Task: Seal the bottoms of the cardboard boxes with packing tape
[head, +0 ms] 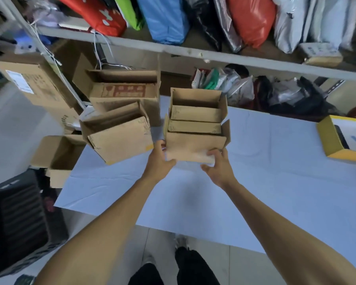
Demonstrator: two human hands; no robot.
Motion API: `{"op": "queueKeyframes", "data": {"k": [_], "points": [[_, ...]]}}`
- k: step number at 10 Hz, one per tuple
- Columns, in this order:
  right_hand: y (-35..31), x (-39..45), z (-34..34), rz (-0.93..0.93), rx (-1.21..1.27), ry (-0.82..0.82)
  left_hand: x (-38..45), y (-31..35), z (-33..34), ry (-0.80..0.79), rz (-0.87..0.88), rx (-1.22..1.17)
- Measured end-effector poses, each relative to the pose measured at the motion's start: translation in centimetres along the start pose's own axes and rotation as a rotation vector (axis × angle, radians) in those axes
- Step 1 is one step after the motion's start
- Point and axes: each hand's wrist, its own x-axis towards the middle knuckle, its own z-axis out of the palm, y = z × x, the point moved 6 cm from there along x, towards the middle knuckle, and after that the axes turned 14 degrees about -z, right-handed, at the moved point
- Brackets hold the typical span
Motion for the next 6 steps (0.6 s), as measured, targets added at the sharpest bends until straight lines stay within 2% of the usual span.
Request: {"op": "queueKeyframes", "data": {"k": [2, 4, 6], "points": [[-0.3, 1.1, 0.7, 0.077, -0.051, -0.024, 1.6, 0.5, 0.3, -0.113, 0.085, 0.106], [-2.1, -1.4, 0.2, 0.257, -0.042, -0.121, -0.4, 0.9, -0.4, -0.16, 0.046, 0.124], [-5.5, -4.2, -0.6, 0.222, -0.041, -0.138, -3.6, 2.5, -2.0, -0.149, 0.069, 0.137]]}}
